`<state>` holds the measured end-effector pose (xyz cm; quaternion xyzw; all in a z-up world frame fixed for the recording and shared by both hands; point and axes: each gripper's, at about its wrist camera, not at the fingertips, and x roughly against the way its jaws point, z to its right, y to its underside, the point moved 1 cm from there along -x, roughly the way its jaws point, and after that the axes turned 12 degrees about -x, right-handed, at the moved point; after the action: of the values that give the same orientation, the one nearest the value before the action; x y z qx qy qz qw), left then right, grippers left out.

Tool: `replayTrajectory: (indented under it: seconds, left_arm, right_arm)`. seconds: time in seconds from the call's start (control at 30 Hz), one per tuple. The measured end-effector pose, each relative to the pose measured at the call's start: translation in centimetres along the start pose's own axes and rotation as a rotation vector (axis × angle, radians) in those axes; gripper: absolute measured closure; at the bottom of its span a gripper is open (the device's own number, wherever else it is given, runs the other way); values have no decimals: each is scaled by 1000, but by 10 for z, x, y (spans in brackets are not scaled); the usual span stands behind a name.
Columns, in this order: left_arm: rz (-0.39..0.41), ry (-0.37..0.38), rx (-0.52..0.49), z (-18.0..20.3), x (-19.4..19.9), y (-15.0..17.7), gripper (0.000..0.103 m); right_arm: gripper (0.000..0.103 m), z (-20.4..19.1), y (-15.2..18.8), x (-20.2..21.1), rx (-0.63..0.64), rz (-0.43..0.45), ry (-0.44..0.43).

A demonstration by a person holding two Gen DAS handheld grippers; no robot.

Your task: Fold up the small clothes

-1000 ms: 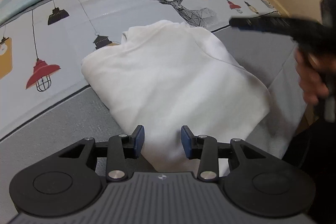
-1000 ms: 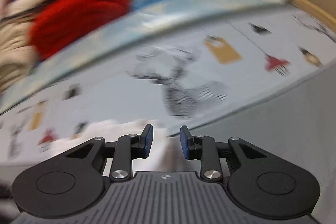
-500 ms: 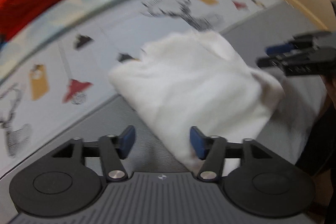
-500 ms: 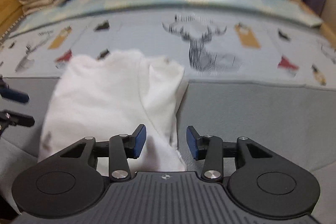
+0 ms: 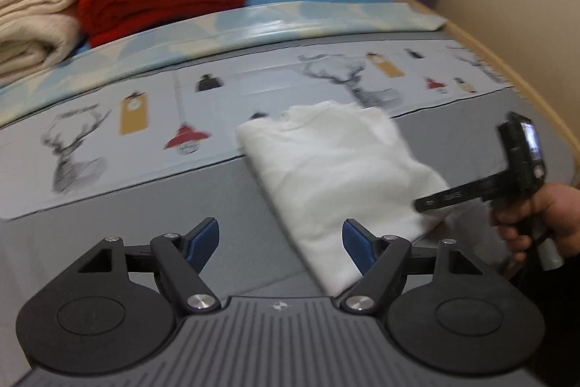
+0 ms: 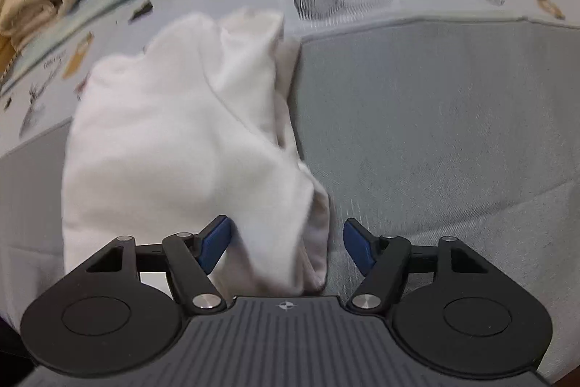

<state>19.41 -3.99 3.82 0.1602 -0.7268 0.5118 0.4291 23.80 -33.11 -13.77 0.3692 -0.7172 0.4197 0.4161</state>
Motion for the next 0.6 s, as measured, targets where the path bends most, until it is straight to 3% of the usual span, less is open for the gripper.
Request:
replayTrajectory:
  seconds: [0.03, 0.1, 0.27, 0.33, 0.47, 0.53, 0.6]
  left_arm:
    - [-1, -7, -4, -1, -1, 0, 23]
    - [1, -2, -3, -5, -5, -1, 23]
    - [-36, -3, 13, -16, -16, 3, 23]
    - [-16, 3, 22, -18, -14, 3, 23]
    - [8, 93, 132, -30, -12, 13, 23]
    - [12, 85, 158, -31, -7, 18, 23]
    - [34, 61, 145, -24, 3, 23, 22]
  right_arm:
    - [56, 1, 1, -3, 3, -14, -17]
    - [80, -2, 2, -3, 19, -12, -50]
    - [85, -7, 4, -4, 25, -43, -94]
    - [85, -7, 4, -5, 8, -68, -128]
    - [79, -9, 5, -1, 28, -46, -107]
    - [73, -6, 5, 8, 14, -18, -81]
    - [55, -4, 3, 24, -5, 35, -51]
